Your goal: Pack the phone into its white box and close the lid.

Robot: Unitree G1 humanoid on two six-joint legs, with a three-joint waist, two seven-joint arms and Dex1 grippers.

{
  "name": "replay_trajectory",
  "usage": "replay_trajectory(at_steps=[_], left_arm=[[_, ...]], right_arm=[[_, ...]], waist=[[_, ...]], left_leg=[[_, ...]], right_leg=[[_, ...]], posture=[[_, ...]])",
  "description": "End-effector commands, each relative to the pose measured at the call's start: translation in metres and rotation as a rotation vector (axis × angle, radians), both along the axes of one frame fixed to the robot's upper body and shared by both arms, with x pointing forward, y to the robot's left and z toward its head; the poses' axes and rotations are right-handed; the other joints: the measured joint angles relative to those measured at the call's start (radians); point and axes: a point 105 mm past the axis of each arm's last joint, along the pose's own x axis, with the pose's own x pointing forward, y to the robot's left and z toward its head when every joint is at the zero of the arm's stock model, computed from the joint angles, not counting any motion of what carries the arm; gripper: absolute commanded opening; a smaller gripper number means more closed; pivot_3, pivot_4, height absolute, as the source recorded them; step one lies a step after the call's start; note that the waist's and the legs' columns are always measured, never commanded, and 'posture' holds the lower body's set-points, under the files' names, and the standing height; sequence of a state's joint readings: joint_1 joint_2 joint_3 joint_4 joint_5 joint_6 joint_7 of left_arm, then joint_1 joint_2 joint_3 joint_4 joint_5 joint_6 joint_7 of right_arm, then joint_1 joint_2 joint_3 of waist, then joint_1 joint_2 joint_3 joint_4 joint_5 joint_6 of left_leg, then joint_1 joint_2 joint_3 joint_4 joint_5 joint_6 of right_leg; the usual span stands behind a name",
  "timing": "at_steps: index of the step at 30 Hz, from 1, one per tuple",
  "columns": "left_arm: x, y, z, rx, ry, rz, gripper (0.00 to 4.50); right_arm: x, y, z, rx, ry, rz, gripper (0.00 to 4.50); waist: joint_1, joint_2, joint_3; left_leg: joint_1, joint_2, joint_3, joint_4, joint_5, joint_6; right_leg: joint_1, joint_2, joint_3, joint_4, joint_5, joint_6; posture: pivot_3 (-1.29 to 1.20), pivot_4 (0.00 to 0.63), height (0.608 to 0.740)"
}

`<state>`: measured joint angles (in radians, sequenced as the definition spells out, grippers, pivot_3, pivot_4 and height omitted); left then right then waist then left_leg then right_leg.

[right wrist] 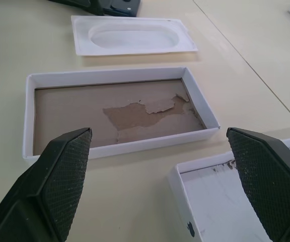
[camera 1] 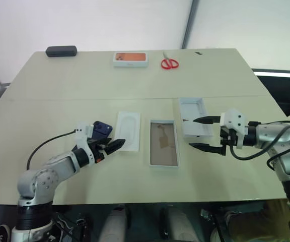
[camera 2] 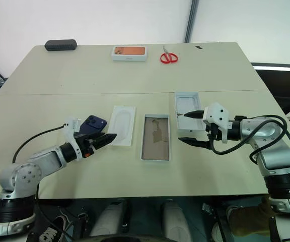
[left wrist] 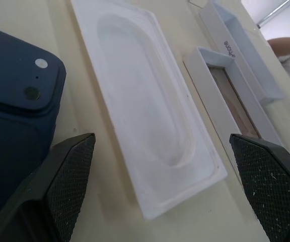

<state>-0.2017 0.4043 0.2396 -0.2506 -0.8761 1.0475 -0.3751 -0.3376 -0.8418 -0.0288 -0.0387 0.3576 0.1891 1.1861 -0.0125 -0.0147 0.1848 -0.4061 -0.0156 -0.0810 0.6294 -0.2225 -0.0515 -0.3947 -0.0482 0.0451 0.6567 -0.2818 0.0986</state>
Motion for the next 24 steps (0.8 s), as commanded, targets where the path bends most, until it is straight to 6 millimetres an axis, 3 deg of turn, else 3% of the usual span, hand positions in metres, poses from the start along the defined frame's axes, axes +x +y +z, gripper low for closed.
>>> replay_trajectory(at_steps=[1, 12, 15, 18, 24], left_arm=[[0.008, -0.006, 0.003, -0.063, 0.043, 0.008, 4.50], [0.007, -0.024, -0.006, -0.084, 0.113, -0.074, 4.50], [0.004, -0.025, -0.011, -0.063, 0.135, -0.081, 3.67], [0.004, -0.024, -0.009, -0.098, 0.142, -0.074, 2.23], [0.005, -0.021, -0.010, -0.118, 0.159, -0.055, 2.23]], right_arm=[[-0.001, 0.003, 0.013, 0.010, -0.069, 0.009, 4.47], [0.000, -0.001, 0.019, -0.002, -0.102, -0.007, 4.47], [0.000, -0.001, 0.018, -0.005, -0.104, -0.010, 4.50], [-0.001, -0.001, 0.016, -0.008, -0.100, -0.013, 4.50], [-0.001, 0.000, 0.014, -0.012, -0.098, -0.011, 4.50]], waist=[[0.000, 0.000, 0.000], [0.002, 0.000, 0.000], [0.002, 0.000, 0.000], [0.001, 0.000, 0.000], [0.001, 0.000, 0.000]], left_leg=[[0.000, -0.001, 0.000, 0.000, 0.000, 0.000], [0.001, -0.004, 0.000, 0.000, 0.000, 0.000], [0.000, -0.004, 0.000, 0.000, 0.000, 0.000], [0.000, -0.004, 0.000, 0.000, 0.000, 0.000], [0.001, -0.004, -0.001, 0.000, 0.000, 0.000]], right_leg=[[0.000, 0.000, 0.000, 0.000, 0.000, 0.000], [0.002, -0.001, -0.001, 0.000, 0.000, 0.000], [0.002, -0.002, -0.001, 0.000, 0.000, 0.000], [0.002, -0.002, -0.001, 0.000, 0.000, 0.000], [0.001, -0.002, -0.001, 0.000, 0.000, 0.000]], posture=[[0.00, 0.150, 0.740], [0.00, 0.150, 0.740], [0.00, 0.150, 0.740], [0.00, 0.150, 0.740], [0.00, 0.150, 0.740]])
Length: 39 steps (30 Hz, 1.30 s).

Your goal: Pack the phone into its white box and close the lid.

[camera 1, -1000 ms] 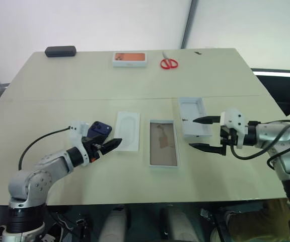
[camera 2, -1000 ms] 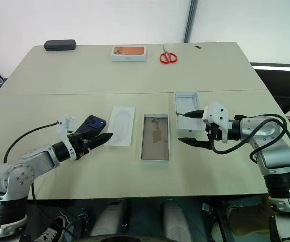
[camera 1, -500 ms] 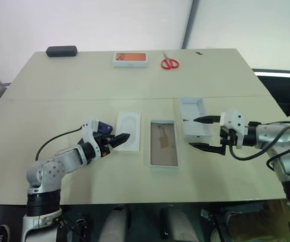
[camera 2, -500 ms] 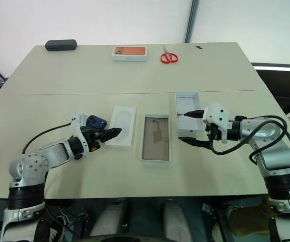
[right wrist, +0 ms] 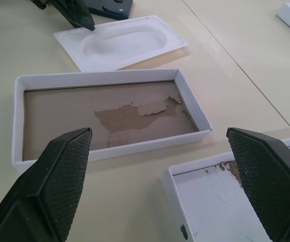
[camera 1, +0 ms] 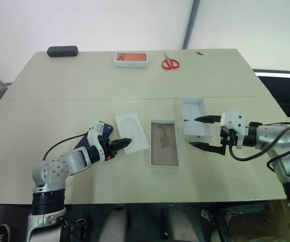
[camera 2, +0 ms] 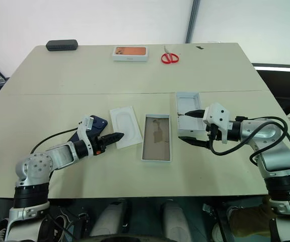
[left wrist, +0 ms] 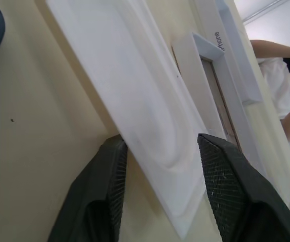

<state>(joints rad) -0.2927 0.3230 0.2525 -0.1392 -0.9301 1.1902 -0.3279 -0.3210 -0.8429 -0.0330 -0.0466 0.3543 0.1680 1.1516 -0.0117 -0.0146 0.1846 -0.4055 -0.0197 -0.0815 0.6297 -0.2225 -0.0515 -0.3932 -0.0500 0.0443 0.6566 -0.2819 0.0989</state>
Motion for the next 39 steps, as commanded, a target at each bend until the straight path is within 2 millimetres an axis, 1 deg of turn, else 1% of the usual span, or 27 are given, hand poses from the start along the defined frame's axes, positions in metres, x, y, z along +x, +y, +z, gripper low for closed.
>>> replay_trajectory(at_steps=[1, 3, 5, 7, 12, 17, 20, 23, 28, 32, 35, 37, 39], left_arm=[[-0.001, 0.001, 0.000, -0.012, 0.012, 0.006, 2.23], [-0.001, 0.001, -0.001, -0.018, 0.017, 0.010, 2.23], [0.000, 0.001, -0.001, -0.015, 0.017, 0.018, 1.65], [0.000, 0.002, -0.002, -0.010, 0.015, 0.026, 0.90], [0.003, 0.004, -0.002, 0.006, 0.001, 0.050, 0.90], [0.002, 0.002, 0.001, -0.047, 0.011, 0.042, 0.90], [0.003, 0.002, 0.004, -0.086, 0.018, 0.039, 0.03], [0.005, 0.004, 0.004, -0.094, 0.044, 0.047, 0.03], [0.005, 0.006, 0.008, -0.118, 0.038, 0.047, 0.03], [0.008, 0.014, 0.018, -0.158, 0.027, 0.062, 0.03], [0.007, 0.021, 0.027, -0.189, 0.022, 0.045, 0.03], [0.007, 0.026, 0.033, -0.185, 0.012, 0.038, 0.03], [0.008, 0.029, 0.036, -0.182, 0.010, 0.040, 0.03]], right_arm=[[-0.001, 0.002, 0.014, -0.014, -0.070, 0.012, 4.50], [0.000, 0.002, 0.013, -0.017, -0.071, 0.012, 4.50], [0.000, 0.002, 0.013, -0.020, -0.072, 0.015, 4.50], [0.000, 0.003, 0.013, -0.017, -0.072, 0.016, 4.50], [0.001, 0.004, 0.013, -0.020, -0.075, 0.016, 4.50], [0.001, 0.005, 0.011, -0.021, -0.077, 0.016, 4.50], [0.001, 0.006, 0.011, -0.020, -0.077, 0.017, 4.50], [0.001, 0.006, 0.010, -0.022, -0.076, 0.017, 4.50], [0.001, 0.006, 0.011, -0.020, -0.078, 0.016, 4.50], [-0.007, 0.014, 0.009, 0.025, -0.026, 0.049, 4.50], [-0.024, 0.036, 0.005, 0.102, 0.076, 0.127, 4.50], [-0.032, 0.052, -0.005, 0.107, 0.115, 0.166, 4.50], [-0.038, 0.061, -0.014, 0.098, 0.144, 0.190, 4.50]], waist=[[0.000, 0.000, 0.000], [0.000, 0.000, 0.000], [0.000, 0.000, 0.000], [0.000, 0.000, 0.000], [-0.001, 0.000, 0.000], [0.000, 0.000, 0.000], [0.000, 0.000, 0.000], [-0.002, 0.000, 0.000], [-0.003, 0.000, 0.000], [-0.003, 0.000, 0.000], [-0.003, 0.000, 0.000], [-0.003, 0.000, 0.000], [-0.001, 0.000, 0.000]], left_leg=[[0.000, 0.000, 0.000, 0.000, 0.000, 0.000], [0.000, 0.000, 0.000, 0.000, 0.000, 0.000], [0.000, 0.000, 0.000, 0.000, 0.000, 0.000], [0.000, 0.000, 0.000, 0.000, 0.000, 0.000], [0.000, 0.000, 0.000, 0.000, 0.000, 0.000], [0.000, 0.000, 0.000, 0.000, 0.000, 0.000], [0.000, 0.000, 0.000, 0.000, 0.000, 0.000], [0.000, 0.000, 0.000, 0.000, 0.000, 0.000], [0.000, 0.000, 0.000, 0.000, 0.000, 0.000], [0.000, 0.000, -0.001, 0.000, 0.000, 0.000], [0.000, 0.000, -0.002, 0.000, 0.000, 0.000], [0.000, 0.001, -0.003, -0.001, 0.000, 0.000], [-0.001, 0.000, -0.003, 0.000, 0.000, 0.000]], right_leg=[[0.000, 0.000, 0.000, 0.000, 0.000, 0.000], [0.000, 0.000, 0.000, 0.000, 0.000, 0.000], [0.000, 0.000, 0.000, 0.000, 0.000, 0.000], [0.000, 0.000, 0.000, 0.000, 0.000, 0.000], [0.000, 0.000, 0.000, 0.000, 0.000, 0.000], [0.000, 0.000, 0.000, 0.000, 0.000, 0.000], [0.000, 0.000, 0.000, 0.000, 0.000, 0.000], [-0.001, 0.001, 0.000, 0.000, 0.000, 0.000], [-0.001, 0.001, 0.000, 0.000, 0.000, 0.000], [-0.001, 0.001, 0.000, 0.000, 0.000, 0.000], [-0.001, 0.001, 0.000, 0.000, 0.000, 0.000], [-0.001, 0.001, 0.000, 0.000, 0.000, 0.000], [-0.001, 0.001, 0.000, 0.000, 0.000, 0.000]], posture=[[0.00, 0.150, 0.740], [0.00, 0.150, 0.740], [0.00, 0.150, 0.740], [0.00, 0.150, 0.740], [0.00, 0.150, 0.740], [0.00, 0.150, 0.740], [0.00, 0.150, 0.740], [0.00, 0.150, 0.740], [0.00, 0.150, 0.740], [0.00, 0.150, 0.740], [0.00, 0.150, 0.740], [0.00, 0.150, 0.740], [0.00, 0.150, 0.740]])
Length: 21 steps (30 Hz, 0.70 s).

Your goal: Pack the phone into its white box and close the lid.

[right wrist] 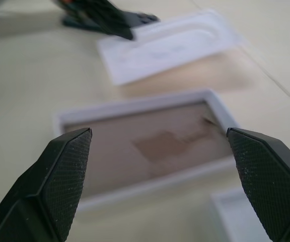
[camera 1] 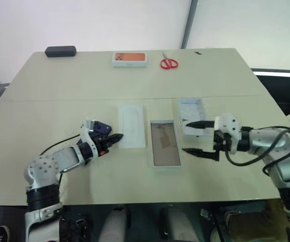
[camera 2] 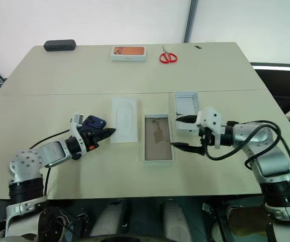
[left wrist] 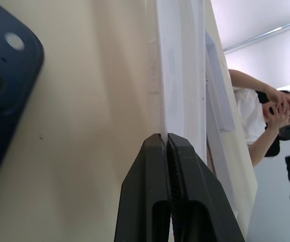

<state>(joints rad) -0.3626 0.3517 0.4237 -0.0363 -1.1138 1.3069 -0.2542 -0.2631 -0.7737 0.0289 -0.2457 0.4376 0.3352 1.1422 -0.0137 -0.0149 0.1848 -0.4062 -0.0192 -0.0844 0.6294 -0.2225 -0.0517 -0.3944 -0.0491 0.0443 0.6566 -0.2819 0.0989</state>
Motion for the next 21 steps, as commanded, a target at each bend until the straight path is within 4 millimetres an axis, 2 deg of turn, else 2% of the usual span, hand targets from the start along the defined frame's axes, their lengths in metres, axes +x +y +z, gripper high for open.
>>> replay_trajectory(at_steps=[1, 5, 7, 9, 12, 19, 21], left_arm=[[0.002, 0.005, 0.017, -0.026, -0.048, -0.006, 0.03], [0.002, 0.007, 0.021, -0.009, -0.059, -0.009, 0.03], [0.003, 0.005, 0.020, 0.011, -0.063, -0.010, 0.03], [0.002, 0.003, 0.019, 0.025, -0.067, -0.013, 0.03], [0.002, 0.001, 0.021, 0.016, -0.087, -0.005, 0.00], [-0.004, 0.002, 0.040, -0.096, -0.133, -0.018, 0.00], [-0.005, -0.001, 0.044, -0.115, -0.142, -0.026, 0.00]], right_arm=[[-0.012, 0.019, -0.009, -0.013, 0.017, 0.069, 4.50], [-0.011, 0.023, -0.027, -0.078, 0.057, 0.115, 4.50], [-0.014, 0.021, -0.048, -0.190, 0.075, 0.161, 4.50], [-0.013, 0.022, -0.059, -0.225, 0.093, 0.182, 4.50], [-0.005, 0.030, -0.055, -0.183, 0.087, 0.189, 3.61], [0.010, 0.041, -0.049, -0.146, 0.046, 0.189, 0.09], [0.016, 0.046, -0.047, -0.138, 0.019, 0.183, 0.04]], waist=[[0.002, 0.000, 0.000], [0.001, 0.000, 0.000], [0.001, 0.000, 0.000], [0.001, 0.000, 0.000], [-0.003, 0.000, 0.000], [0.000, 0.000, 0.000], [-0.001, 0.000, 0.000]], left_leg=[[0.000, 0.000, 0.000, 0.000, 0.000, 0.000], [0.000, -0.001, 0.000, 0.000, 0.000, 0.000], [0.000, -0.001, 0.000, 0.000, 0.000, 0.000], [0.000, -0.001, 0.001, 0.000, 0.000, 0.000], [0.000, -0.001, 0.001, 0.000, 0.000, 0.000], [0.000, -0.001, 0.000, 0.000, 0.000, 0.000], [0.000, 0.000, 0.000, 0.000, 0.000, 0.000]], right_leg=[[0.000, 0.000, 0.000, 0.000, 0.000, 0.000], [0.000, -0.002, 0.000, -0.001, 0.000, 0.000], [0.000, -0.002, 0.000, -0.001, 0.000, 0.000], [0.000, -0.001, 0.000, -0.001, 0.000, 0.000], [0.000, -0.001, 0.000, -0.001, 0.000, 0.000], [-0.001, -0.001, 0.000, -0.001, 0.000, 0.000], [-0.001, -0.002, 0.000, -0.001, 0.000, 0.000]], posture=[[0.00, 0.150, 0.740], [0.00, 0.150, 0.740], [0.00, 0.150, 0.740], [0.00, 0.150, 0.740], [0.00, 0.150, 0.740], [0.00, 0.150, 0.740], [0.00, 0.150, 0.740]])
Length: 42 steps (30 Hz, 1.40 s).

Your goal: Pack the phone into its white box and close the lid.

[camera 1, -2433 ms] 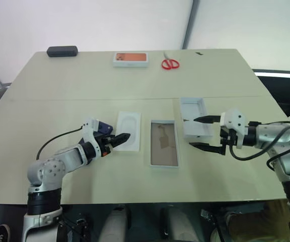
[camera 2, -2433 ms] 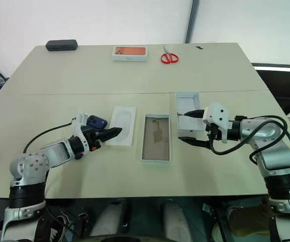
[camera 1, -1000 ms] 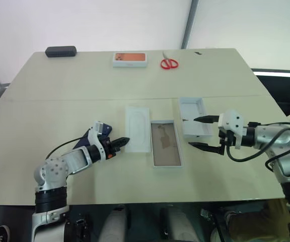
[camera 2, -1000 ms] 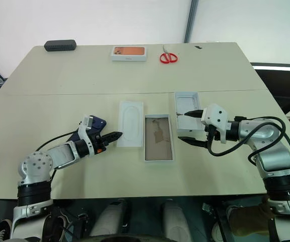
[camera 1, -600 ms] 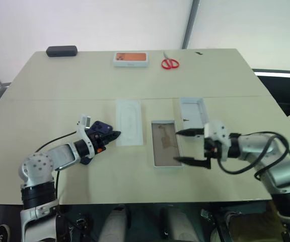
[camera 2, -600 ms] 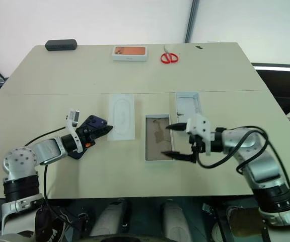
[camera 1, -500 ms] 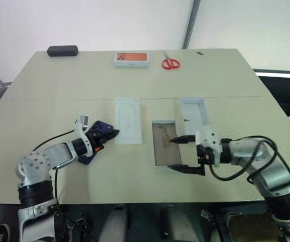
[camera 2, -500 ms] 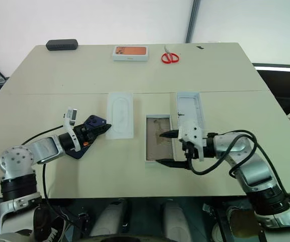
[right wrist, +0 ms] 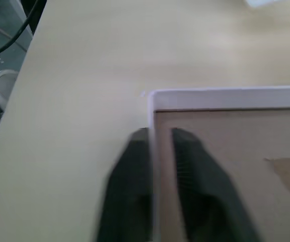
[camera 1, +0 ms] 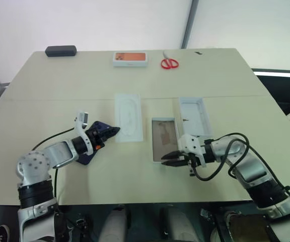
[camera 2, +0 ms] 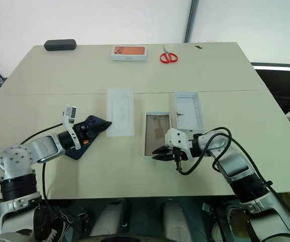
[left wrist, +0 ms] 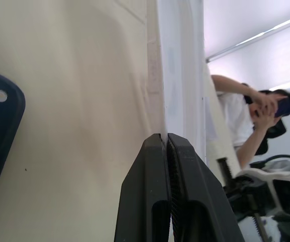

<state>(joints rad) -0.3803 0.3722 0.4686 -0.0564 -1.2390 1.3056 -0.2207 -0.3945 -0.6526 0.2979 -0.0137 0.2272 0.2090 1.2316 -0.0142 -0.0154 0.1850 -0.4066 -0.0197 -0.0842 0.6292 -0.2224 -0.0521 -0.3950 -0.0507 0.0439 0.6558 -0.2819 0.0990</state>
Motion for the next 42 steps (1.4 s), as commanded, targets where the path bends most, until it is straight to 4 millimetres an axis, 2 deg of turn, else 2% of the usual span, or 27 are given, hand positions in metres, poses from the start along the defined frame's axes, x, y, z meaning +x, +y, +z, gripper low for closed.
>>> replay_trajectory(at_steps=[1, 7, 11, 14, 17, 18, 21, 24, 28, 30, 33, 36, 42], left_arm=[[-0.003, -0.005, 0.019, -0.047, -0.067, -0.016, 0.00], [0.002, -0.011, 0.014, -0.049, -0.045, -0.011, 0.00], [0.002, -0.018, 0.014, -0.053, -0.044, -0.033, 0.00], [0.002, -0.022, 0.012, -0.054, -0.038, -0.034, 0.00], [0.001, -0.024, 0.009, -0.051, -0.035, -0.033, 0.00], [0.001, -0.025, 0.009, -0.051, -0.035, -0.034, 0.00], [0.001, -0.024, 0.007, -0.045, -0.034, -0.023, 0.00], [0.002, -0.023, 0.006, -0.029, -0.034, -0.015, 0.00], [0.007, -0.023, 0.006, -0.027, -0.033, -0.010, 0.00], [0.013, -0.027, 0.004, -0.027, -0.022, -0.006, 0.00], [0.018, -0.038, -0.001, -0.029, -0.008, -0.022, 0.00], [0.025, -0.050, -0.010, -0.024, 0.024, -0.027, 0.00], [0.031, -0.059, -0.020, 0.003, 0.042, -0.025, 0.00]], right_arm=[[0.011, 0.011, 0.010, 0.026, -0.075, 0.009, 0.04], [0.027, 0.034, 0.013, 0.040, -0.151, 0.058, 0.04], [0.042, 0.038, 0.016, 0.031, -0.217, 0.043, 0.04], [0.051, 0.039, 0.017, 0.045, -0.198, 0.016, 0.04], [0.054, 0.037, 0.018, 0.065, -0.188, -0.008, 0.89], [0.054, 0.037, 0.018, 0.068, -0.191, -0.012, 1.32], [0.052, 0.037, 0.025, 0.118, -0.167, -0.038, 2.86], [0.043, 0.022, 0.029, 0.085, -0.179, -0.036, 4.41], [0.035, -0.007, 0.039, 0.049, -0.178, -0.087, 4.47], [0.038, -0.032, 0.050, 0.062, -0.191, -0.182, 4.47], [0.042, -0.054, 0.064, 0.107, -0.205, -0.283, 4.47], [0.045, -0.063, 0.071, 0.124, -0.231, -0.337, 4.47], [0.042, -0.058, 0.069, 0.131, -0.240, -0.347, 4.47]], waist=[[0.000, 0.000, 0.000], [-0.002, 0.000, 0.000], [-0.002, 0.000, 0.000], [-0.001, 0.000, 0.000], [-0.001, 0.000, 0.000], [-0.001, 0.000, 0.000], [-0.002, 0.000, 0.000], [-0.001, 0.000, 0.000], [0.004, 0.000, 0.000], [0.004, 0.000, 0.000], [0.002, 0.000, 0.000], [-0.001, 0.000, 0.000], [0.000, 0.000, 0.000]], left_leg=[[0.000, 0.000, 0.000, 0.000, 0.000, 0.000], [0.000, 0.000, 0.000, 0.000, 0.000, 0.000], [0.000, -0.001, 0.000, 0.000, 0.000, -0.001], [0.000, -0.001, 0.000, 0.000, 0.001, -0.001], [0.000, -0.001, 0.000, 0.000, 0.001, -0.001], [0.000, -0.001, 0.000, 0.000, 0.001, -0.001], [0.000, -0.001, 0.000, -0.001, 0.001, -0.001], [0.000, -0.001, 0.000, -0.001, 0.001, -0.001], [-0.001, -0.001, 0.000, 0.000, 0.001, -0.001], [-0.001, -0.001, 0.000, 0.000, 0.000, -0.001], [-0.001, -0.002, 0.001, 0.000, 0.000, -0.001], [-0.001, -0.002, 0.002, 0.000, 0.000, -0.001], [-0.001, -0.001, 0.002, -0.001, 0.000, -0.001]], right_leg=[[0.000, 0.000, 0.000, 0.000, 0.000, 0.000], [0.000, 0.000, 0.000, 0.000, 0.000, 0.000], [0.000, 0.000, 0.000, 0.000, 0.000, 0.000], [0.000, 0.000, 0.000, 0.000, 0.000, 0.000], [0.000, 0.000, 0.000, 0.000, 0.000, 0.000], [-0.001, 0.000, 0.000, 0.000, 0.000, 0.000], [-0.001, 0.000, 0.000, 0.000, 0.000, 0.000], [-0.001, 0.000, 0.000, 0.000, 0.000, 0.000], [-0.001, -0.001, 0.000, 0.000, 0.000, 0.000], [0.000, -0.001, 0.000, 0.000, 0.000, 0.000], [0.000, -0.001, 0.000, 0.000, 0.000, 0.000], [-0.001, 0.000, 0.000, 0.000, 0.000, 0.000], [-0.001, 0.002, 0.000, 0.000, 0.000, 0.000]], posture=[[0.00, 0.150, 0.740], [0.00, 0.150, 0.740], [0.00, 0.150, 0.740], [0.00, 0.150, 0.740], [0.00, 0.150, 0.740], [0.00, 0.150, 0.740], [0.00, 0.150, 0.740], [0.00, 0.150, 0.740], [0.00, 0.150, 0.740], [0.00, 0.150, 0.740], [0.00, 0.150, 0.740], [0.00, 0.150, 0.740], [0.00, 0.150, 0.740]])
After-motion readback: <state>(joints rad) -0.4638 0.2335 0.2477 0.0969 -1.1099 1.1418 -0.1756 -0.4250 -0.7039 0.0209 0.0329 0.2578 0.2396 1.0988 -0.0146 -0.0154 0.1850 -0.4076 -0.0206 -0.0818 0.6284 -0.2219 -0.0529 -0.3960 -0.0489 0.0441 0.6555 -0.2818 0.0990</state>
